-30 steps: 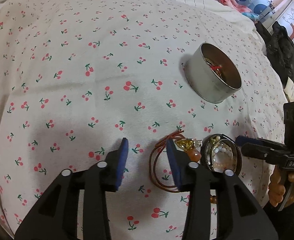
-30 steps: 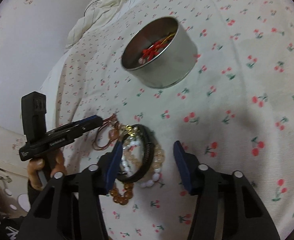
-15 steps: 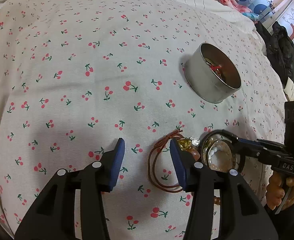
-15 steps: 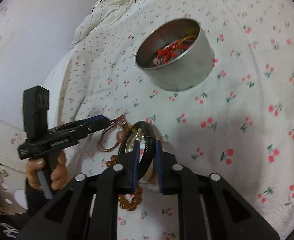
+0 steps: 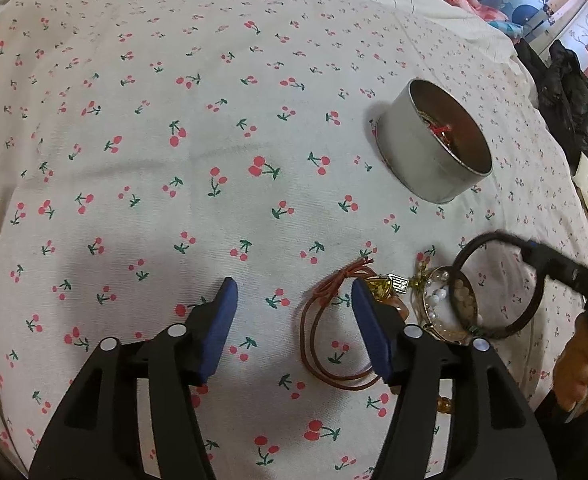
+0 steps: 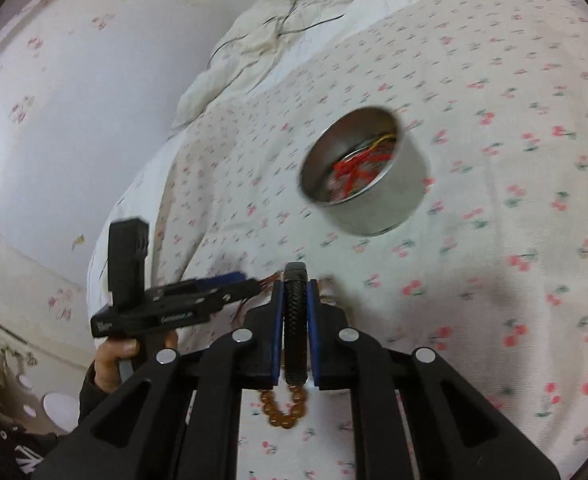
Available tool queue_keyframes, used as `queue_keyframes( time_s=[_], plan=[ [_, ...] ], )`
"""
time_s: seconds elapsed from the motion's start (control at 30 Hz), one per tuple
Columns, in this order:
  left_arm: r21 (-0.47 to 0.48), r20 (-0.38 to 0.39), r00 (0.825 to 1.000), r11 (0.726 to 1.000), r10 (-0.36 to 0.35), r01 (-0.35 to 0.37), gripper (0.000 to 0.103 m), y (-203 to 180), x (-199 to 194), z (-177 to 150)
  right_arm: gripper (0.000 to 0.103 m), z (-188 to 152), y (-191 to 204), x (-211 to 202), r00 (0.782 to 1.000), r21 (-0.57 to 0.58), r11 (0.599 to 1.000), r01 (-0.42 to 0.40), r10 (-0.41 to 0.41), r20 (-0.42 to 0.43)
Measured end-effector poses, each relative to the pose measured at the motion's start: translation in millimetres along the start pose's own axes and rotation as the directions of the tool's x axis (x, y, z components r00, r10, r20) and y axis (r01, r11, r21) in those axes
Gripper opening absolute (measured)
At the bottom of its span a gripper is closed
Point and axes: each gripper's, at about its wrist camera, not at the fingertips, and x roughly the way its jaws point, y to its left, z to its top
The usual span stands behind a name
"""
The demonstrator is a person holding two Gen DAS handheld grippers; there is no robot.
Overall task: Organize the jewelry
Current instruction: 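Grasp the black bangle with the right gripper and lift it, then grasp the red cord with the left gripper while the right carries the black bangle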
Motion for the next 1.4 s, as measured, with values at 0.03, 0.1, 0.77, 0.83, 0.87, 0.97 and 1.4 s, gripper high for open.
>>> queue_keyframes(
  time_s=[0.03, 0.1, 0.77, 0.83, 0.87, 0.97, 1.4],
  plan=[
    [0.010, -0.005, 1.000, 1.000, 0.000, 0.000, 0.062, -1.6, 2.0, -0.3, 0.012, 1.6, -5.7, -4.4, 1.000, 0.014, 1.000, 0.028, -0.028, 0.011],
    [0.026, -0.008, 1.000, 1.000, 0.003, -0.003, 0.064, -3.9, 5.1, -1.2, 0.012, 4.1, -16.0, -9.8, 0.995, 0.038, 0.994, 0.098, -0.099, 0.022],
    [0.058, 0.099, 0.992, 0.996, -0.074, 0.068, 0.003, -9.0, -29.5, 2.3, 0.062, -6.2, -20.8, 20.5, 0.867, -0.153, 0.857, 0.492, -0.499, -0.005],
    [0.051, 0.098, 0.993, 0.997, -0.061, 0.057, 0.003, -5.8, -29.2, 3.5, 0.058, -7.6, -19.4, 21.4, 0.857, -0.176, 0.843, 0.508, -0.516, 0.005],
    [0.048, 0.094, 0.994, 0.998, -0.052, 0.047, 0.003, -4.8, -27.5, 3.8, 0.040, -8.0, -19.1, 22.1, 0.844, -0.187, 0.828, 0.528, -0.536, 0.013],
    [0.051, 0.064, 0.998, 0.999, -0.004, 0.001, 0.003, -2.9, -16.3, 2.0, 0.010, -6.4, -16.9, 20.2, 0.848, -0.182, 0.832, 0.525, -0.530, 0.023],
    [0.128, 0.026, 0.994, 0.986, 0.105, -0.108, 0.005, -12.2, 0.0, -2.1, 0.019, -2.4, -22.8, 12.9, 0.829, -0.174, 0.813, 0.555, -0.559, 0.033]
  ],
)
